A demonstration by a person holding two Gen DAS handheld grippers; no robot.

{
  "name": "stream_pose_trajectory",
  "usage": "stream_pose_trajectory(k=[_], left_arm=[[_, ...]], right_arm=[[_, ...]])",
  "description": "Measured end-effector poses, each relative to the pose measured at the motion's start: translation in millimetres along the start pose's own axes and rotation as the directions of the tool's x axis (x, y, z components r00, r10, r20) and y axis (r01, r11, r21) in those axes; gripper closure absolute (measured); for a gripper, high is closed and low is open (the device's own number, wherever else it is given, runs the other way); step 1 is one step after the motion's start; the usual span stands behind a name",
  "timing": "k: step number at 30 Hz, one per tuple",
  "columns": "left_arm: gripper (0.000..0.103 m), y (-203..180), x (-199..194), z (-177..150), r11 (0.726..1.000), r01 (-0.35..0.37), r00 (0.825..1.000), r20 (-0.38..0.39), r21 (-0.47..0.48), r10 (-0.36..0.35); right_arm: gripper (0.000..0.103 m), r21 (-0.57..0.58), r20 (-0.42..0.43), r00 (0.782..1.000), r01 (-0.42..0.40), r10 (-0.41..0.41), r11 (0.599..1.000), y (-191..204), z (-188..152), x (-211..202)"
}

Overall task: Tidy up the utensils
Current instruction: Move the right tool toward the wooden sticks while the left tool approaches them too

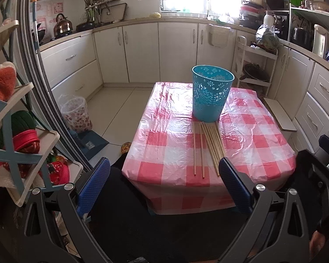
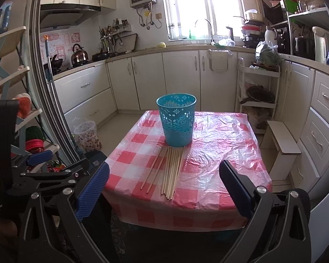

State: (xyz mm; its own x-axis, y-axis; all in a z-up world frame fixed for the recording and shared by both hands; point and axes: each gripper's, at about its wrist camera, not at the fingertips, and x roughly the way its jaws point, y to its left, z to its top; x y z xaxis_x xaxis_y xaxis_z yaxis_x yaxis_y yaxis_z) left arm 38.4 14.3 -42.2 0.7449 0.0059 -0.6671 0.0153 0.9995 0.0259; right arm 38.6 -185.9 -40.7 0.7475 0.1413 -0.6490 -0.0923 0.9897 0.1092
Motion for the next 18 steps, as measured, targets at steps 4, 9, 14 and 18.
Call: stream_pose_trajectory(k=[4, 9, 14, 18], left_arm=[[0.008, -3, 42, 9, 1.000, 0.023, 0.998, -0.054, -0.010, -0.023], [0.008, -5, 104, 18, 0.999, 0.032, 0.991, -0.131, -0.034, -0.036], [0.008, -12, 160, 26, 0.999, 0.023, 0.979, -0.202, -0.025, -0.028], [0.008, -18, 194, 34, 0.999, 0.019, 0.971, -0.239, -0.026, -0.025]], right_arm=[[0.021, 0.022, -0.088, 0.996, -0.004, 0.006, 1.000, -17, -3, 65], [0.053, 0.072, -0.222, 0.975, -0.011, 0.027, 0.997, -36, -5, 156], [0.062, 0.113, -0.284, 0.957, -0.018, 0.050, 0.993, -41, -3, 219], [0.070, 0.109, -0.313, 0.949, -0.001, 0.035, 0.994, -45, -2, 250]])
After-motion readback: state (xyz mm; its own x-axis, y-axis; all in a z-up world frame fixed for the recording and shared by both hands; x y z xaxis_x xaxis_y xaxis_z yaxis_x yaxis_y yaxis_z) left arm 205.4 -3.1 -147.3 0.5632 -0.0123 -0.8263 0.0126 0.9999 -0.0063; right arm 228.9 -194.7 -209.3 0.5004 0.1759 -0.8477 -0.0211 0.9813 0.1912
